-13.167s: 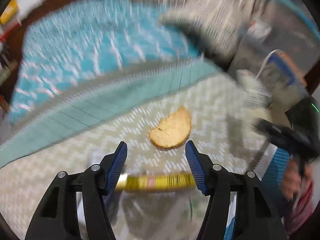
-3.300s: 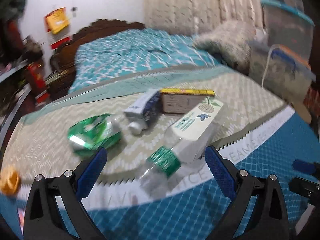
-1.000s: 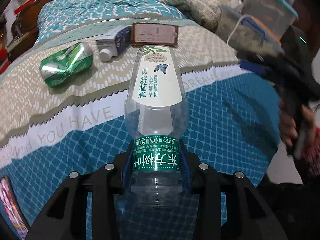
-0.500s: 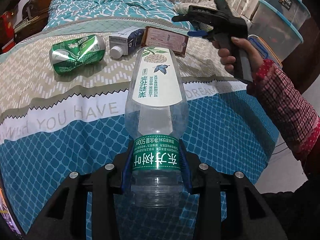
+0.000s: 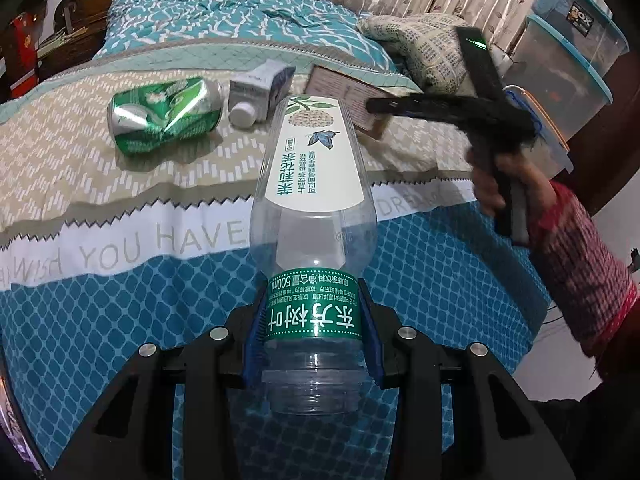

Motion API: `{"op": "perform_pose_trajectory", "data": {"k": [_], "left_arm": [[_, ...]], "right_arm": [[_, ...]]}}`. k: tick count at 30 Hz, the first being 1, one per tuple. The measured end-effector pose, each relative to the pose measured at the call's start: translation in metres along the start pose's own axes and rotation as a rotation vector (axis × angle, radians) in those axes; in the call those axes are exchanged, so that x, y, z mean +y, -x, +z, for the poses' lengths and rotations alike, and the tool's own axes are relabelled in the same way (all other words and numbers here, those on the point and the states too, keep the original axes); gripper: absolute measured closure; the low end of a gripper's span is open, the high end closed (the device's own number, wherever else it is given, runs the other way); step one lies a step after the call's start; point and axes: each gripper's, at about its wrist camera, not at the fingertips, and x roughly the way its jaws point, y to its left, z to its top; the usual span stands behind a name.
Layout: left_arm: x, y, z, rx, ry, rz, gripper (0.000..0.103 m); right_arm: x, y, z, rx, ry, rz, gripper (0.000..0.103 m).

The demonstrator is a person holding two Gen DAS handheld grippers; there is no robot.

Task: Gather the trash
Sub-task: 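Lift the bottle with the left gripper while the right gripper grasps the yellow box, then carry bottle and yellow box to the beige bin and release both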

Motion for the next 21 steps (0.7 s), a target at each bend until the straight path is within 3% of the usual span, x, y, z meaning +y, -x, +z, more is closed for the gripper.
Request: {"op": "perform_pose_trajectory", "data": {"k": [5,10,16,21], "left_arm": [[-0.023,-0.004,0.015,-0.008,-0.043,-0.021,0.065],[-0.078,-0.025,0.048,-0.004,-0.15,-0.076,0.065],[-0.178,-0.078,0.1,0.038,-0.336,-0.182,0.065],[-0.284,-0.133,0.136,0.093,-0.501,-0.269,0.065]], "right_arm": [[-0.02,0.063,-0.037,-0.12,-0.108,0.011,0.077],[-0.071,0.129,-0.084,-0.253,-0.264,-0.067,0.078],[-0.155,0.217,-0.149,-0.407,-0.472,-0.256,0.077],[-0.231,0.279,-0.201,-0.467,-0.64,-0.447,0.078]]}}
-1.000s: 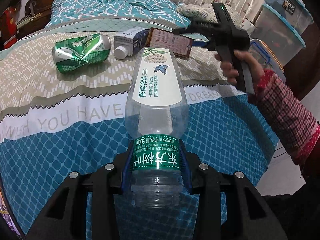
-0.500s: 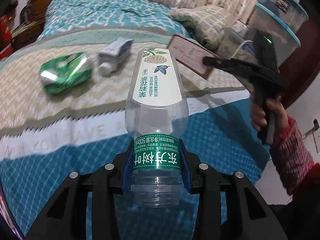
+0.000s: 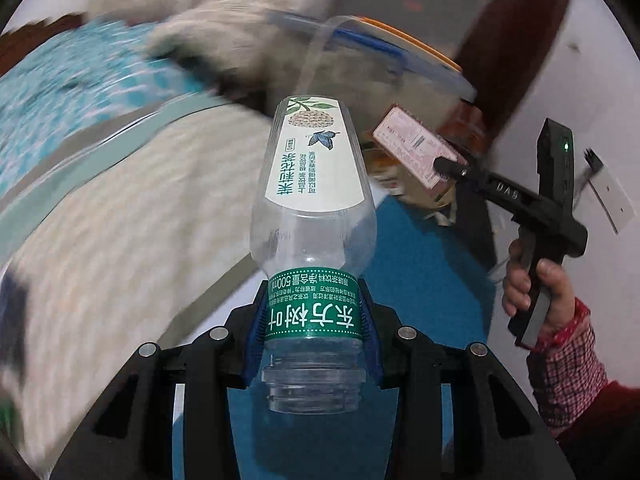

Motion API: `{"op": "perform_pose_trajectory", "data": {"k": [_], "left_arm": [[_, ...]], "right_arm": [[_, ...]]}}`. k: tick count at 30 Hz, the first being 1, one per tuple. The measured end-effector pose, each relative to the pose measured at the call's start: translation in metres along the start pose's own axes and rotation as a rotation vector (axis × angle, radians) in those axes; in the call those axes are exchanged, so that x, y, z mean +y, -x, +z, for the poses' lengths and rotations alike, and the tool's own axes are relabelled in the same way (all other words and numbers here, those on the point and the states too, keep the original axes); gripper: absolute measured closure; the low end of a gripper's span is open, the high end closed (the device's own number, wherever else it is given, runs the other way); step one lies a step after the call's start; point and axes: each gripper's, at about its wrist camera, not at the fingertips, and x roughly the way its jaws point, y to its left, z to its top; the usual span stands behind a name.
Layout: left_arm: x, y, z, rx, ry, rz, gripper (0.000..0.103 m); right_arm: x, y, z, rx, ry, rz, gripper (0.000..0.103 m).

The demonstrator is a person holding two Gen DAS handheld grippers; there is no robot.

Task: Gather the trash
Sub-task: 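Carry bottle and yellow box to the beige bin and release both, then move both open grippers back over the can and milk carton on the bed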

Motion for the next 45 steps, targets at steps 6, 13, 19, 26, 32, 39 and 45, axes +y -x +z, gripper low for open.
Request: {"op": "perform_pose_trajectory", "data": {"k": [6,13,19,26,32,39,45], "left_arm": [[-0.066,-0.105,0.077,0.142,-0.104,-0.086,0.065],[-0.094,-0.162,0.124,0.154,-0.072,-0.049,0.024],[-0.091,-0.106,0.109,0.024,-0.133,-0.008,0.026],[-0.056,-0.042,0.045,-0.083,-0.099,0.072,0.025],[-0.026,0.008,-0.021,-0.14,-0.028,0.204,0.025],[0.012,0.057,-0.074,-0.181,0.108,0.271,0.025],[0.04,0.099,-0.113,-0.23,0.203,0.348,0.025]], "right_arm": [[-0.072,-0.005,0.022,0.0,-0.083,-0.115,0.077],[-0.091,-0.032,0.031,0.023,-0.106,-0.128,0.028],[-0.07,-0.015,0.019,-0.053,-0.088,-0.106,0.029],[-0.014,0.003,-0.016,-0.031,-0.075,0.029,0.029],[0.053,0.029,-0.066,-0.051,-0.045,0.06,0.029],[0.121,0.049,-0.102,-0.02,0.054,0.109,0.029],[0.162,0.059,-0.113,-0.007,0.107,0.151,0.028]]}}
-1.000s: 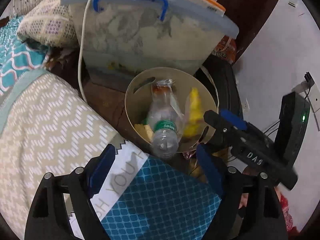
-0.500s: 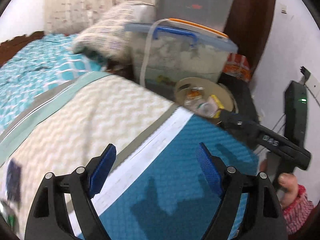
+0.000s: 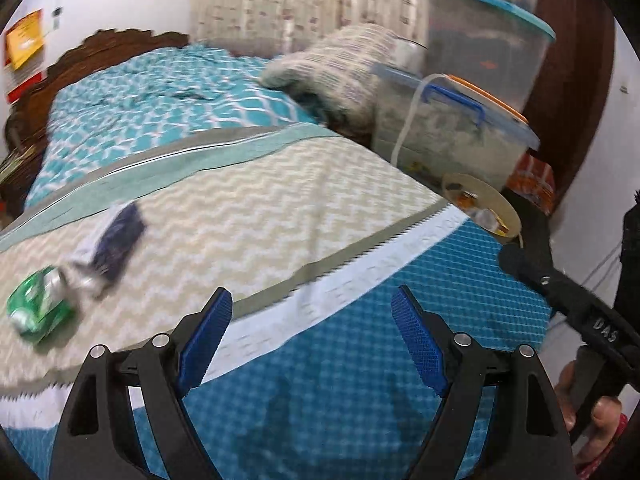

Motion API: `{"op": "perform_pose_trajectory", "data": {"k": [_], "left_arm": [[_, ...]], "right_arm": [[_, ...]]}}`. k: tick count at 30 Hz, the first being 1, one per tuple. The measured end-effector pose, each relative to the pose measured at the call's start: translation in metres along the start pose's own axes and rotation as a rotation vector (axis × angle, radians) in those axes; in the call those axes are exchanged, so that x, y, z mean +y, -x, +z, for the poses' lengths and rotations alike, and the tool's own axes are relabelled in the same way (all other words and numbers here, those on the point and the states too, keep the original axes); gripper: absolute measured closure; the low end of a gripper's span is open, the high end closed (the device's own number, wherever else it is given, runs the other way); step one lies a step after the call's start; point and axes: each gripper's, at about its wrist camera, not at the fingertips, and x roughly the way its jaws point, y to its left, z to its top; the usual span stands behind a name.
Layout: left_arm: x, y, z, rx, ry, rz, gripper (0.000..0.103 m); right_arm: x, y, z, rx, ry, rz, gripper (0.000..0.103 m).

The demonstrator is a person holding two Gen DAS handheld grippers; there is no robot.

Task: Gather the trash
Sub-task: 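Move both open grippers back over the can and milk carton on the bed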

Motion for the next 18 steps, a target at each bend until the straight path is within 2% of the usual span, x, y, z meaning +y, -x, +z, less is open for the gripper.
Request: {"op": "perform_pose_trajectory", "data": {"k": [9,13,18], "left_arm": [[0.033,0.028,-0.016,-0.04,0.053,0.075,0.025],[0.032,0.035,-0.015,-0.066,0.045,0.093,0.025],[0.022,0.038,-0.013,-0.088,0.016,0.126,0.025]], "right_arm": [[0.037,0.015,-0.004,-0.027,0.028,0.005,0.028],[0.031,0.025,-0.004,-0.052,-0.008,-0.036,0.02],[0.008,0.035,-0.004,-0.06,-0.095,-0.079,0.015]]}}
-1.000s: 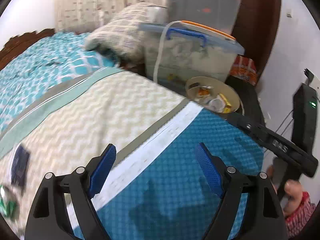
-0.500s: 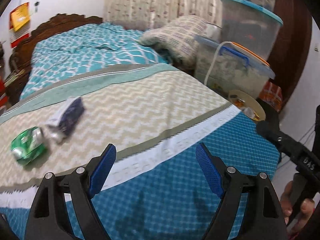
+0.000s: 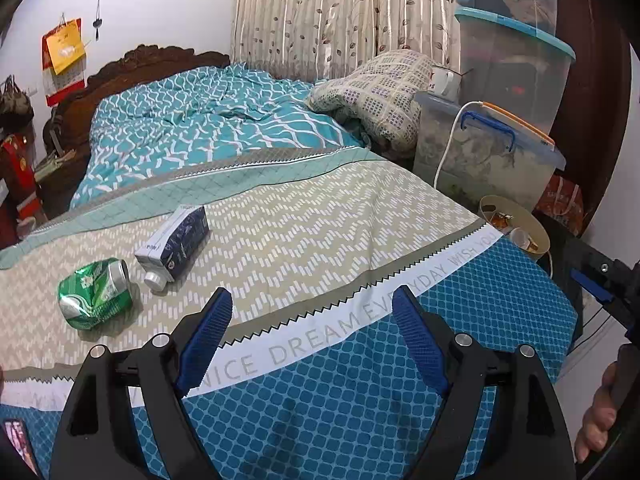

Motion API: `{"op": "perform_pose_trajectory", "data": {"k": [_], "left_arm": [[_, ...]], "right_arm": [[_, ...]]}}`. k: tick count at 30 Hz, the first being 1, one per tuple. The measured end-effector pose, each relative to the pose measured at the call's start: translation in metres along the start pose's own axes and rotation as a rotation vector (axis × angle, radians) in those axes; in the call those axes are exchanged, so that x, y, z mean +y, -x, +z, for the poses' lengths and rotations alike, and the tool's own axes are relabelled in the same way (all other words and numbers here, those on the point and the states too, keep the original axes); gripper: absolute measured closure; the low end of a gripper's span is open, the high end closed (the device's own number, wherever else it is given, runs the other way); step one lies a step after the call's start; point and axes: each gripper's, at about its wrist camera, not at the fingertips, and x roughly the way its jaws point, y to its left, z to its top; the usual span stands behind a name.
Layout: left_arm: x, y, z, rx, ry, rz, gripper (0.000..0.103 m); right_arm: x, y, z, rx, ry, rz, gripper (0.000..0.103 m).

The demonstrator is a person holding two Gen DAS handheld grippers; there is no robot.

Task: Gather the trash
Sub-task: 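Move both open grippers back over the can and milk carton on the bed, then lower both open grippers toward the green can and milk carton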

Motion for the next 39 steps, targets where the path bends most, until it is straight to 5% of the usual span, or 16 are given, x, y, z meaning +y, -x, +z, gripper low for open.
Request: {"op": "perform_pose_trajectory", "data": {"k": [12,39], "left_arm": [[-0.014,0.006,0.005,-0.041,-0.044,0.032,0.025],[-0.033,0.027,0.007,-0.138,-0.091,0.077,0.022]], "right_arm": [[-0.034,0.011,0.009,-0.026,-0.106,-0.036,0.014],[-0.002,0.01,-0.004,-0.025,0.015,-0.031,0.014]]}}
